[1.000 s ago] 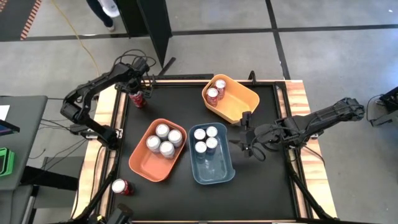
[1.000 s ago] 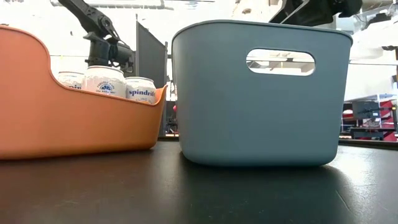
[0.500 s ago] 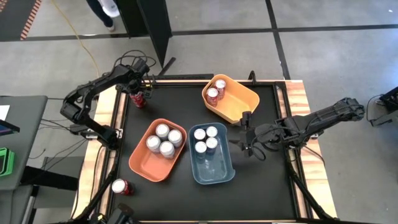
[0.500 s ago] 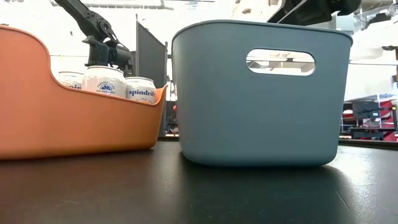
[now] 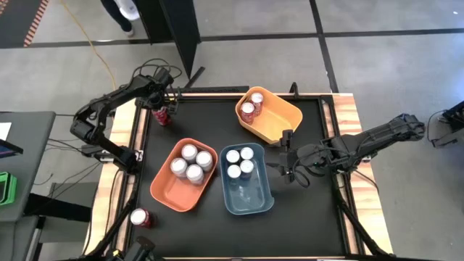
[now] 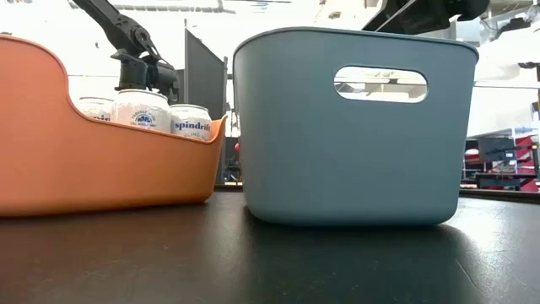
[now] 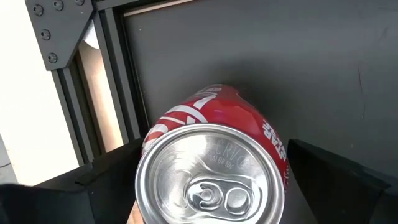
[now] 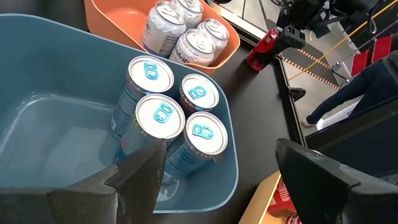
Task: Sort soda cans
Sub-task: Put the top red soda can into the yellow bin
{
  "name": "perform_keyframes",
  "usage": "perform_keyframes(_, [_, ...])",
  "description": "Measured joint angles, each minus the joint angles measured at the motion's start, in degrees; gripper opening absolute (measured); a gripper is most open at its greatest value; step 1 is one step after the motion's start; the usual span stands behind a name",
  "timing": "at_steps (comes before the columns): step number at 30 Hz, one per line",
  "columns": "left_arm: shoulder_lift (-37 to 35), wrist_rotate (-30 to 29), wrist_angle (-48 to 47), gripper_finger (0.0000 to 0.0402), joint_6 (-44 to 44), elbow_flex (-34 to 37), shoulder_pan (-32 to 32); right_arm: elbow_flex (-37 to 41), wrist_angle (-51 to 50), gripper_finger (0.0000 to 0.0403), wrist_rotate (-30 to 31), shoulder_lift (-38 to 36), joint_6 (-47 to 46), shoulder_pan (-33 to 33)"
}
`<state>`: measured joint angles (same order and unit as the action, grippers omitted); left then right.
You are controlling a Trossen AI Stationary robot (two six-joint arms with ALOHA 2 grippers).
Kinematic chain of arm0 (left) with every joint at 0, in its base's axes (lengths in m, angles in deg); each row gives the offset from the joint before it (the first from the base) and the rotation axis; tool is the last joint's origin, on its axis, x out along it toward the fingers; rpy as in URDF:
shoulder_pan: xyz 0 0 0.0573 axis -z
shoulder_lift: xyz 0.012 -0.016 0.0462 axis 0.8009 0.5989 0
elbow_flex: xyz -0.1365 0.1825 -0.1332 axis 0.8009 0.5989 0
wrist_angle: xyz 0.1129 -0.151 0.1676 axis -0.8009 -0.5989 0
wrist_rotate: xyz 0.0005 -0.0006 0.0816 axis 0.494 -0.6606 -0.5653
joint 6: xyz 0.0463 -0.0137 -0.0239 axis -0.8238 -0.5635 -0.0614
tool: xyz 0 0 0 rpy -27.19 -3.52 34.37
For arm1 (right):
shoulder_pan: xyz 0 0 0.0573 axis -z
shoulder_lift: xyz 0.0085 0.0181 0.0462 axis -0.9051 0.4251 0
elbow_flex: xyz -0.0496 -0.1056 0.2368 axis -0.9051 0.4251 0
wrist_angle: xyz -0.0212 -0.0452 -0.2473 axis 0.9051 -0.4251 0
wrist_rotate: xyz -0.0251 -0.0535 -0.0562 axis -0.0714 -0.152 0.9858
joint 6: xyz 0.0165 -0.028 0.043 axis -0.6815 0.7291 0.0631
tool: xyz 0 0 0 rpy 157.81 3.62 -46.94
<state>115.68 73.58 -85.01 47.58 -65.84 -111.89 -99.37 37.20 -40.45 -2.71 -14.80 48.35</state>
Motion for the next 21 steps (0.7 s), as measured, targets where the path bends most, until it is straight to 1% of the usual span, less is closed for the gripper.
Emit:
perform_keyframes(3, [0.00,0.09,-0.11,0.0372,0.01,0.00,0.00,-0.01,-0.03,0.0323,0.00,0.00,0.02,-0.02])
perform_keyframes(5, [0.00,0.05,-0.21,0.0361,0.02,0.00,0.00,0.00,-0.06,0.0323,0.00,0.00,0.03,-0.01])
perform_keyframes(11, [0.00,0.07,-0.22,0.0304,0.04,-0.04,0.00,0.00,-1.16,0.0323,0.00,0.00,0.07,-0.01])
perform_keyframes(21, [0.00,0.07,-0.11,0.0304,-1.43,-0.04,0.04,0.00,-1.31,0.0323,0.00,0.00,0.13,0.00])
